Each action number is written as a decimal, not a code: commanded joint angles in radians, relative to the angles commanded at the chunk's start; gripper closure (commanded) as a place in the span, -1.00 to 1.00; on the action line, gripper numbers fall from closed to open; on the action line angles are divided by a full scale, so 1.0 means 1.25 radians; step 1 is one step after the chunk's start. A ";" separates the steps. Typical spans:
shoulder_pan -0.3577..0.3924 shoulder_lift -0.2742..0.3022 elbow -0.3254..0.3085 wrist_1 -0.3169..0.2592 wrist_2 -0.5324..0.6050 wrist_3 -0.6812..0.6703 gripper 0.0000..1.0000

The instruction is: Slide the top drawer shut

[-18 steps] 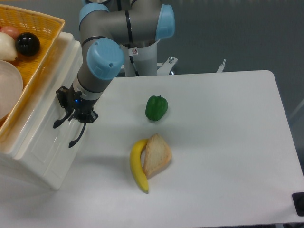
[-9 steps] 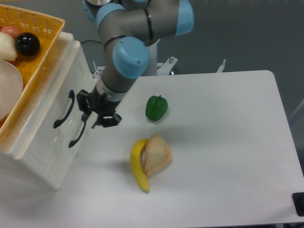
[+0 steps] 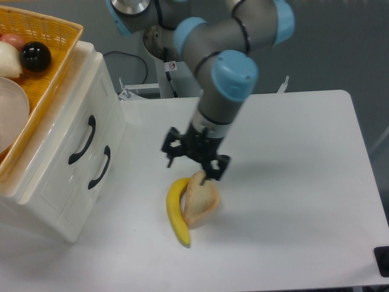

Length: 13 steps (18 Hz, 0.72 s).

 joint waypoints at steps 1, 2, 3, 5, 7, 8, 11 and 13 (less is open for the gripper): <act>0.009 -0.005 0.000 0.001 0.037 0.021 -1.00; 0.014 -0.007 0.000 0.004 0.072 0.036 -1.00; 0.016 -0.017 0.000 0.004 0.104 0.043 -1.00; 0.017 -0.034 0.001 0.005 0.169 0.079 -1.00; 0.023 -0.058 0.007 0.018 0.225 0.135 -1.00; 0.036 -0.065 0.015 0.027 0.241 0.161 -1.00; 0.070 -0.083 0.033 0.028 0.243 0.295 -1.00; 0.083 -0.098 0.036 0.028 0.243 0.406 -1.00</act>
